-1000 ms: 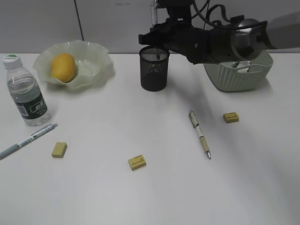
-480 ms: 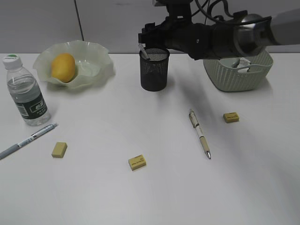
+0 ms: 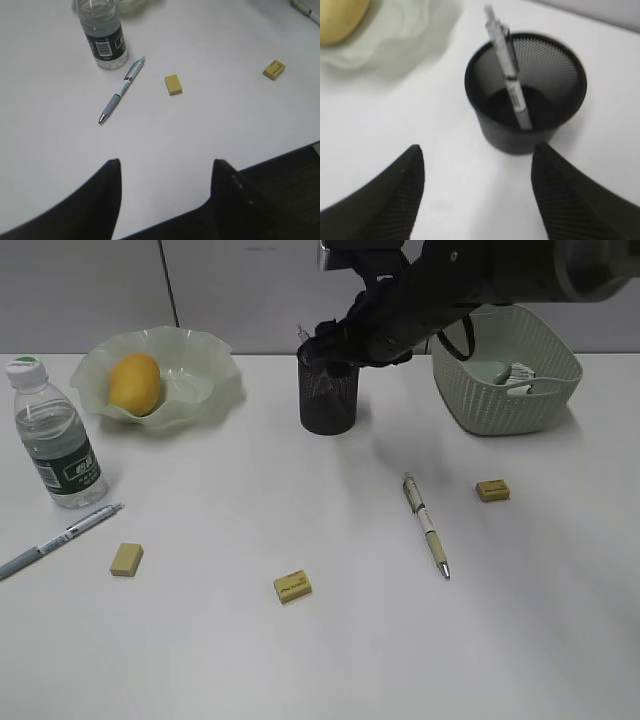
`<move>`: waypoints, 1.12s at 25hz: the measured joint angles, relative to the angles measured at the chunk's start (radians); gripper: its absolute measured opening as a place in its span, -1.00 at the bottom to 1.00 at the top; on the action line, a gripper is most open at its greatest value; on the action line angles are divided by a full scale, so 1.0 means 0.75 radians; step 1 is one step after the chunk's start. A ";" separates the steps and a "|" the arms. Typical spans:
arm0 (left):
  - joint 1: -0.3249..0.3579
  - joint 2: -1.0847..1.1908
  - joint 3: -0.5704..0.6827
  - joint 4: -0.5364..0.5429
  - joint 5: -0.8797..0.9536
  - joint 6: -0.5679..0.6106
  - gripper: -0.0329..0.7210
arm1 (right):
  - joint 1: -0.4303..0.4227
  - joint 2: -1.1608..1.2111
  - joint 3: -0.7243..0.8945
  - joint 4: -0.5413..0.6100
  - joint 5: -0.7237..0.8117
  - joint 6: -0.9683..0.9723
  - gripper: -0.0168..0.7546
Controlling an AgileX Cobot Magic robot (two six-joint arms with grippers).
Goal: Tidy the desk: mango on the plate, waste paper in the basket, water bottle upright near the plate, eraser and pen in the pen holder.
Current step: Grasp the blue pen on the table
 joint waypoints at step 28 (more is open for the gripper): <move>0.000 0.000 0.000 -0.011 -0.005 0.000 0.24 | 0.001 -0.404 0.055 -0.340 1.143 0.154 0.40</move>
